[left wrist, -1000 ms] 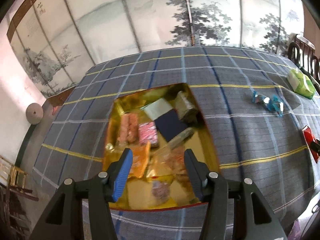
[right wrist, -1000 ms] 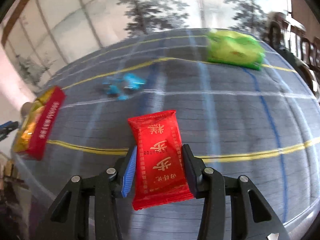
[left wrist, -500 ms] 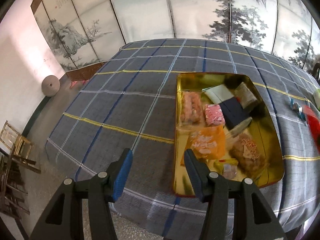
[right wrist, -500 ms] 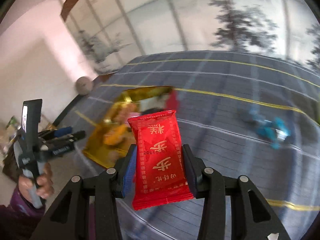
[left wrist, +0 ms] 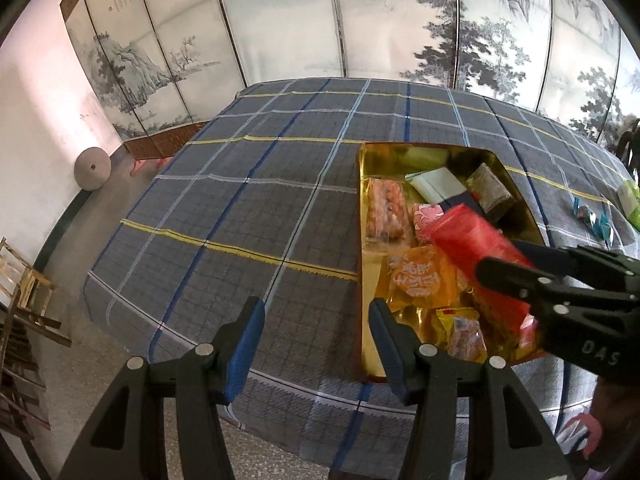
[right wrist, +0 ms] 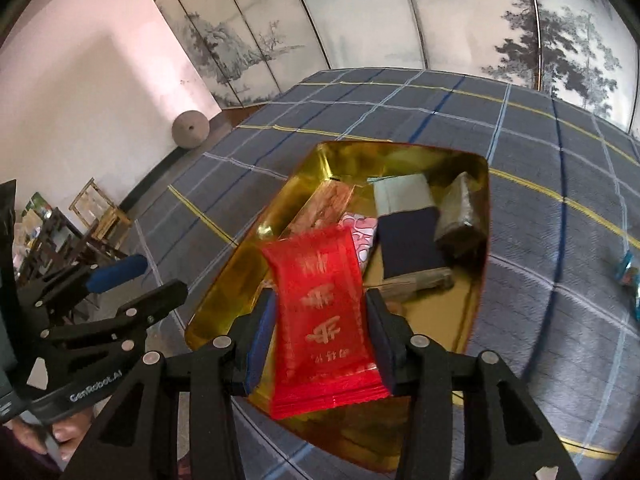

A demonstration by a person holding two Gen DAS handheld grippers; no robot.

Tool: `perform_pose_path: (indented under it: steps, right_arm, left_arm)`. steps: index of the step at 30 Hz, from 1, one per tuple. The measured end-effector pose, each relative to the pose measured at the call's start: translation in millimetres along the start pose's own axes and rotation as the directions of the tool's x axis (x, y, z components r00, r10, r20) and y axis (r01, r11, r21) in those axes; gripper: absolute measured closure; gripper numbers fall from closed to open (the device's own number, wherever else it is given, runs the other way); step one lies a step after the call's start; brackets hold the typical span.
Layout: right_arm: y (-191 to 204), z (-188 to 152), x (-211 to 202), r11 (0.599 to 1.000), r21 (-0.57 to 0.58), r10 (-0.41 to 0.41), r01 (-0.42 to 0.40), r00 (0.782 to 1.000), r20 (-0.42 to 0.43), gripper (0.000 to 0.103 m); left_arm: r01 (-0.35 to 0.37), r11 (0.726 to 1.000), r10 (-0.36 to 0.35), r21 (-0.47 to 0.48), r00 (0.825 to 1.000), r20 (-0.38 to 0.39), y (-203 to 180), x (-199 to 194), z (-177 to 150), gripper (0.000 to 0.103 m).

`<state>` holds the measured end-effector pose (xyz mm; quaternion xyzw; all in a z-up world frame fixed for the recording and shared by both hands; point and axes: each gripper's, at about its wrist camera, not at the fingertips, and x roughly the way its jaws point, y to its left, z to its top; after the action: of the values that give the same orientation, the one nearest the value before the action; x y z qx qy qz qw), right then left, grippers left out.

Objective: Organize snacks
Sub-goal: 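Carry the red packet over the gold tray and release it with the right gripper, then grasp a blue-wrapped candy with the right gripper and lift it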

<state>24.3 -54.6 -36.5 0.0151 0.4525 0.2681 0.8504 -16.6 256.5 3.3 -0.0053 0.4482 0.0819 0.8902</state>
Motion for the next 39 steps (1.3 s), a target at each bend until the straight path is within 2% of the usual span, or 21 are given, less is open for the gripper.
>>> perform_pose_path:
  steps: [2, 5, 8, 10, 12, 14, 16, 18, 21, 22, 26, 28, 29, 31, 33, 34, 37, 39]
  right_arm:
    - [7.0, -5.1, -23.5, 1.0, 0.009, 0.012, -0.012, 1.0, 0.028, 0.056]
    - [41.2, 10.3, -47.6, 1.0, 0.018, 0.016, -0.018, 0.995, 0.103, 0.051]
    - [54.5, 7.9, -82.9, 0.996, -0.024, -0.087, 0.091, 0.985, 0.151, 0.051]
    - [73.1, 22.2, -65.3, 0.984, -0.068, -0.153, 0.165, 0.976, 0.155, 0.051]
    - [62.4, 30.0, -43.9, 0.96, -0.128, -0.234, 0.25, 0.964, 0.126, 0.051]
    - [46.4, 42.4, -17.1, 0.937, -0.179, -0.29, 0.301, 0.953, 0.087, 0.052]
    - [37.8, 69.5, 17.2, 0.922, -0.21, -0.325, 0.327, 0.945, 0.045, 0.052]
    - [28.5, 86.8, 33.5, 0.911, -0.248, -0.338, 0.33, 0.941, 0.014, 0.052]
    - [-0.4, 85.7, 37.4, 0.898, -0.309, -0.348, 0.312, 0.935, -0.067, 0.052]
    - [-12.9, 84.8, 36.5, 0.885, -0.341, -0.366, 0.319, 0.927, -0.084, 0.052]
    - [-37.7, 87.5, 33.6, 0.878, -0.387, -0.356, 0.282, 0.925, -0.135, 0.052]
    - [-40.9, 104.5, 45.7, 0.877, -0.4, -0.351, 0.265, 0.923, -0.158, 0.052]
    - [-54.1, 100.0, 37.4, 0.879, -0.4, -0.351, 0.261, 0.921, -0.168, 0.052]
    - [-68.0, 102.9, 37.2, 0.896, -0.376, -0.327, 0.237, 0.924, -0.198, 0.052]
    - [-87.0, 94.0, 25.5, 0.924, -0.334, -0.276, 0.187, 0.93, -0.242, 0.061]
    - [-94.6, 85.1, 18.9, 0.927, -0.328, -0.275, 0.182, 0.924, -0.264, 0.074]
    - [-105.6, 75.5, -11.3, 0.941, -0.267, -0.273, 0.209, 0.934, -0.229, 0.08]
    - [-100.6, 67.9, -49.9, 0.961, -0.182, -0.233, 0.207, 0.963, -0.136, 0.081]
  left_arm:
    - [0.01, 1.0, -0.01, -0.005, 1.0, -0.004, 2.2, 1.6, -1.0, 0.048]
    - [0.022, 1.0, -0.022, -0.003, 1.0, -0.017, 2.5, 5.0, -2.7, 0.048]
    - [0.026, 1.0, -0.026, 0.007, 1.0, -0.015, 0.0, 4.0, -4.3, 0.048]
    - [0.034, 0.999, -0.033, 0.021, 0.999, -0.01, -4.0, 1.4, -5.0, 0.048]
    - [0.044, 0.998, -0.044, 0.041, 0.999, -0.004, -11.2, -2.0, -4.5, 0.048]
    - [0.066, 0.996, -0.066, 0.061, 0.998, -0.001, -20.3, -6.5, -3.4, 0.048]
    - [0.104, 0.991, -0.104, 0.085, 0.995, 0.005, -32.5, -13.5, -1.9, 0.048]
    - [0.137, 0.984, -0.139, 0.113, 0.99, 0.011, -45.5, -21.0, 0.0, 0.047]
    - [0.206, 0.968, -0.208, 0.146, 0.978, 0.0, -65.0, -30.5, 3.4, 0.046]
    - [0.215, 0.965, -0.217, 0.153, 0.976, -0.002, -69.9, -31.5, 5.1, 0.046]
    - [0.216, 0.959, -0.218, 0.184, 0.976, -0.009, -86.5, -33.2, 10.5, 0.046]
    - [0.22, 0.957, -0.22, 0.187, 0.975, -0.019, -93.3, -31.8, 14.8, 0.046]
    - [0.226, 0.956, -0.226, 0.187, 0.974, -0.025, -96.2, -30.1, 16.8, 0.046]
    - [0.24, 0.952, -0.237, 0.189, 0.971, -0.038, -102.7, -27.5, 19.9, 0.046]
    - [0.244, 0.949, -0.24, 0.201, 0.97, -0.049, -111.5, -25.0, 22.7, 0.046]
    - [0.245, 0.947, -0.239, 0.208, 0.969, -0.054, -115.3, -24.2, 23.6, 0.046]
    - [0.236, 0.943, -0.229, 0.234, 0.972, -0.058, -129.3, -22.0, 27.0, 0.046]
    - [0.227, 0.938, -0.222, 0.263, 0.974, -0.048, -141.8, -24.5, 30.0, 0.046]
